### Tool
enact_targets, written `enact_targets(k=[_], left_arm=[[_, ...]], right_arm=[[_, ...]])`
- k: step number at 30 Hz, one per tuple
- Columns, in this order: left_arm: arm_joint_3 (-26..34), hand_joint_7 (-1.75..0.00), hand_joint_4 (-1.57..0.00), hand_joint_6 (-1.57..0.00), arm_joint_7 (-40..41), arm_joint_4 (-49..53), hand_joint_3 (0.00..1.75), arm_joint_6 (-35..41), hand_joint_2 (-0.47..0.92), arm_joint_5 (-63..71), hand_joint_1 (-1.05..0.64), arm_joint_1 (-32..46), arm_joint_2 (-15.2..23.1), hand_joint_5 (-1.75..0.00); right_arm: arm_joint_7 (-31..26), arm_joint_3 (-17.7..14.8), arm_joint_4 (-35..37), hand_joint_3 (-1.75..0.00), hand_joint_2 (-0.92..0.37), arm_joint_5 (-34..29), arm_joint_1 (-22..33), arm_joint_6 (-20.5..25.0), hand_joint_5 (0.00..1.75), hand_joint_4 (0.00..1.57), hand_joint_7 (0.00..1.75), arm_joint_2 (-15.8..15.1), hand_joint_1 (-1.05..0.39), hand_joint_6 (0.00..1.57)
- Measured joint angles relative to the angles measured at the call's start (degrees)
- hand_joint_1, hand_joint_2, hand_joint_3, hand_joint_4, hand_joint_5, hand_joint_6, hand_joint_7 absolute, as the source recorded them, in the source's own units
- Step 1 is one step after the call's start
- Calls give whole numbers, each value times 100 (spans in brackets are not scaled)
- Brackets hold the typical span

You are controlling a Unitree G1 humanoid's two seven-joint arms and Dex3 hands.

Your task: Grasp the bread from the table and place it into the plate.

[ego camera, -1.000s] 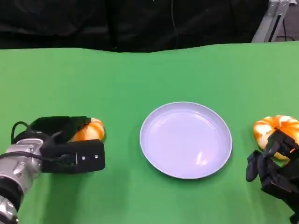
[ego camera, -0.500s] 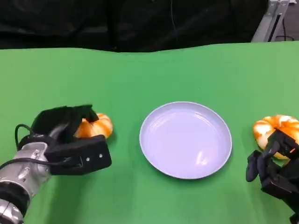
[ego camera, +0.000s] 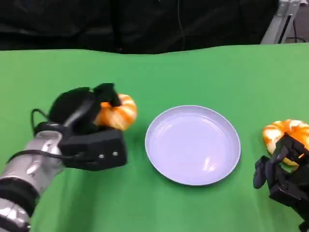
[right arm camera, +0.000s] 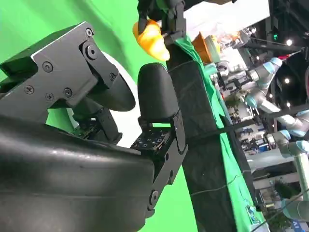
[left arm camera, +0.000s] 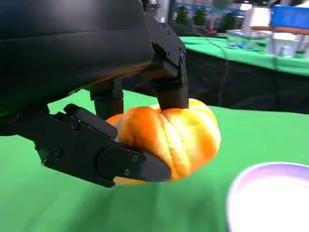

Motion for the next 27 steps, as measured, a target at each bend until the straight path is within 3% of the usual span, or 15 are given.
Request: enact_targets(k=[2,5,7,9,15,17,18,23,27], left_arm=[[-55,-153,-57,-62,-45,-2,38,2,92,7,-8,-63,-140,-175],[-185,-144,-57,-68,-136,54,39,-4,92,19,-8,-225,-393,-175],[-274,-153,-56,-61,-172,195,31,-19,92,25,-11,-328,-584,-175],[-355,-151,-55,-59,-214,436,29,-6,92,33,-13,-428,-794,-173],[-592,-164,-55,-50,-264,987,40,23,92,121,-13,-653,-1223,-175],[-693,-128,-63,-66,-261,1107,27,62,92,223,-9,-752,-1326,-158],[-740,-119,-65,-70,-260,1154,25,107,92,248,-9,-790,-1389,-153],[-951,-152,-62,-61,-265,1423,23,216,92,355,-10,-932,-1667,-173],[-1098,-154,-62,-60,-237,1574,20,305,92,482,-11,-1002,-1798,-175]], right_arm=[[0,4,0,-146,-45,-9,2,-8,175,92,170,0,-5,76],[1,7,-6,-146,-44,-8,13,-15,175,92,170,2,-5,77],[-12,14,-38,-147,-43,-8,22,-14,175,92,170,26,-5,77],[-48,19,-68,-147,-43,-9,32,-14,175,92,170,45,-5,76],[-53,19,-75,-147,-44,-5,44,-14,175,93,170,67,-5,76],[-52,22,-78,-146,-44,-5,45,-12,175,93,170,72,-5,76],[-52,21,-78,-146,-44,-4,45,-12,175,93,170,74,-5,76],[-54,22,-85,-146,-44,-4,65,-12,175,93,170,91,-5,76],[-49,23,-85,-145,-44,-5,70,-13,175,93,170,93,-6,77]])
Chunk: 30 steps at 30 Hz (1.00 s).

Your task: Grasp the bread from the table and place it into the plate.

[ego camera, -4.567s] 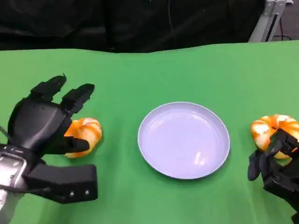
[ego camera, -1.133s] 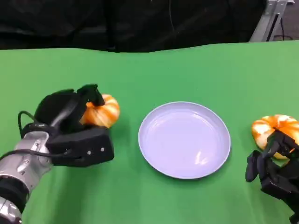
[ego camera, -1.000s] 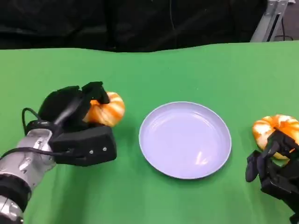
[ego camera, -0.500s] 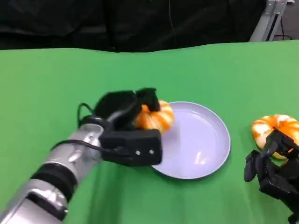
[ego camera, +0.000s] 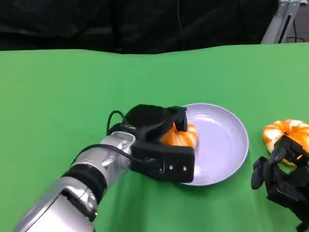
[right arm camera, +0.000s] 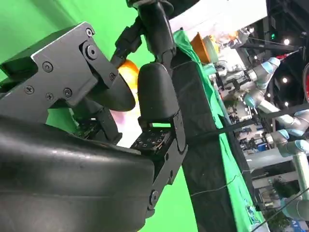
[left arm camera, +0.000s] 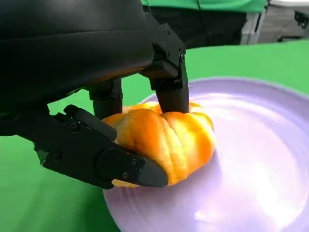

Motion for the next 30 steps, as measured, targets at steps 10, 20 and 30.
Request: enact_targets(k=[10,20,30], left_arm=[[-246,-129,-60,-70,120,51,17,18,92,179,-11,-2,-290,-171],[-219,-130,-59,-68,118,51,19,13,92,173,-12,-2,-238,-171],[-194,-58,-63,-85,126,49,20,-90,92,168,-23,-2,-202,-120]], right_arm=[[-14,18,-11,-147,-43,-6,14,-1,175,92,171,25,-6,76],[-36,19,-17,-147,-44,-5,18,-1,175,93,171,33,-5,76],[-31,19,-16,-147,-43,-5,18,-4,175,93,170,34,-5,77]])
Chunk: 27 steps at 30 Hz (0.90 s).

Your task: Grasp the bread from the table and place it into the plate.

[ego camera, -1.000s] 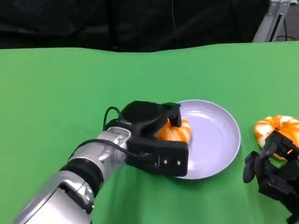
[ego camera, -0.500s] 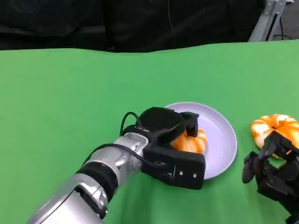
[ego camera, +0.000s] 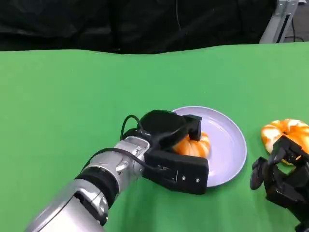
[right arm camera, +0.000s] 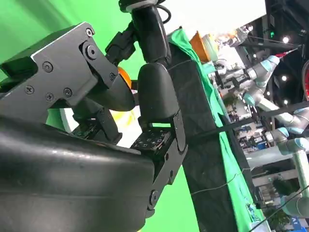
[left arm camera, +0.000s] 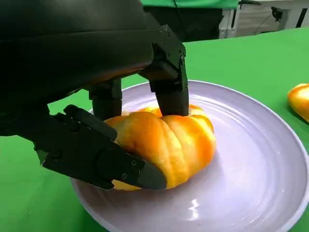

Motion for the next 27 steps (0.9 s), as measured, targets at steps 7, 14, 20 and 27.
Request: enact_targets(k=[7,14,20,27], left_arm=[[-12,-1,-30,-42,95,-7,36,-120,92,9,-93,0,118,-2],[14,0,-7,-27,94,-10,38,-164,92,-7,-104,12,146,0],[259,0,-6,-26,-52,-55,30,-356,92,-270,-101,65,232,-1],[539,-3,-27,-36,-161,-241,26,-807,92,-627,-72,277,585,-8]], right_arm=[[-6,1,0,-148,-43,-6,0,0,175,92,170,5,-6,76],[18,2,0,-150,-42,-28,1,-67,175,92,170,5,-5,76],[23,5,-1,-147,-43,-28,3,-67,175,92,169,5,-6,77],[17,9,-2,-145,-44,-27,3,-66,175,92,169,10,-7,77]])
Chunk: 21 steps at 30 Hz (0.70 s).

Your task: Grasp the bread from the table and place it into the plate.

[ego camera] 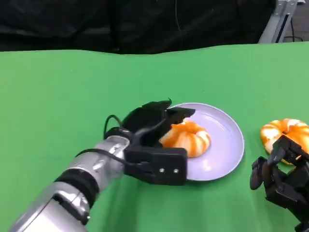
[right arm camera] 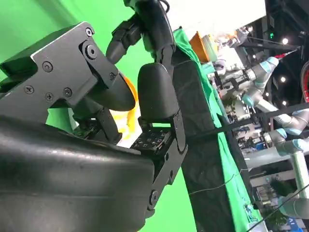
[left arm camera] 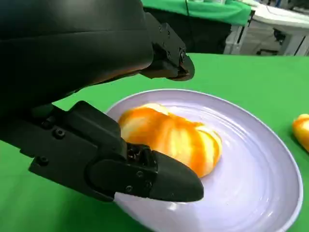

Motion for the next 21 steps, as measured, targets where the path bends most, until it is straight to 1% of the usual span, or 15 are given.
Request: enact_targets(k=[2,4,6,7,11,12,13,14,15,16,17,19,20,21], left_arm=[[141,-5,-38,-42,-140,-194,25,-216,92,-159,-61,104,173,-12],[321,-5,-50,-50,-335,-407,23,-421,92,-370,-52,262,334,-12],[541,-7,-58,-58,-621,-655,20,-658,92,-693,-44,493,475,-14],[715,-9,-65,-64,-901,-786,17,-801,92,-983,-40,642,520,-16],[1461,-11,-78,-75,-2380,-1467,18,-955,92,-2529,-34,1279,570,-22],[1575,-13,-84,-80,-2644,-1599,20,-940,92,-2749,-31,1389,591,-26],[1709,-13,-88,-85,-2937,-1735,21,-919,92,-3020,-28,1502,603,-33],[1880,-11,-85,-94,-3290,-1903,24,-868,92,-3411,-25,1633,601,-56],[2059,-10,-83,-99,-3639,-2072,27,-768,91,-3826,-24,1770,594,-71],[2242,-9,-81,-102,-3960,-2234,28,-644,91,-4188,-23,1908,594,-80],[2394,-13,-80,-110,-4207,-2381,37,-519,88,-4479,-21,2031,598,-98],[2633,-23,-79,-115,-4566,-2658,67,-266,73,-4870,-17,2246,625,-118],[2768,-39,-80,-112,-4757,-2781,84,-161,64,-5066,-15,2360,645,-126],[2873,-50,-80,-109,-4918,-2874,90,-76,60,-5244,-15,2458,666,-128]], right_arm=[[-17,7,-2,-145,-44,-1,0,0,175,92,169,6,-6,77],[-36,12,-6,-145,-44,-1,-1,1,175,92,170,10,-6,77],[-51,15,-12,-146,-45,-1,-1,2,175,92,170,12,-5,77],[-55,17,-14,-146,-45,0,0,3,175,92,170,13,-5,77],[-79,27,-19,-146,-45,-1,0,1,175,92,171,15,-5,76],[-79,27,-19,-146,-45,-1,0,1,175,92,171,15,-5,76],[-76,33,-19,-146,-45,0,-1,1,175,92,170,15,-5,76],[-66,33,-18,-145,-45,1,-2,0,175,92,170,15,-6,75],[-51,31,-17,-145,-45,4,-2,0,175,92,170,15,-6,75],[-32,29,-17,-145,-45,10,-2,1,175,92,170,14,-6,75],[-25,19,-17,-145,-45,17,1,1,175,92,170,13,-5,76],[-22,13,-17,-145,-45,18,-3,1,175,92,170,12,-5,76],[-22,11,-17,-145,-45,17,-4,3,175,92,170,12,-5,76],[-22,8,-16,-145,-45,17,-4,4,175,92,170,11,-5,76]])
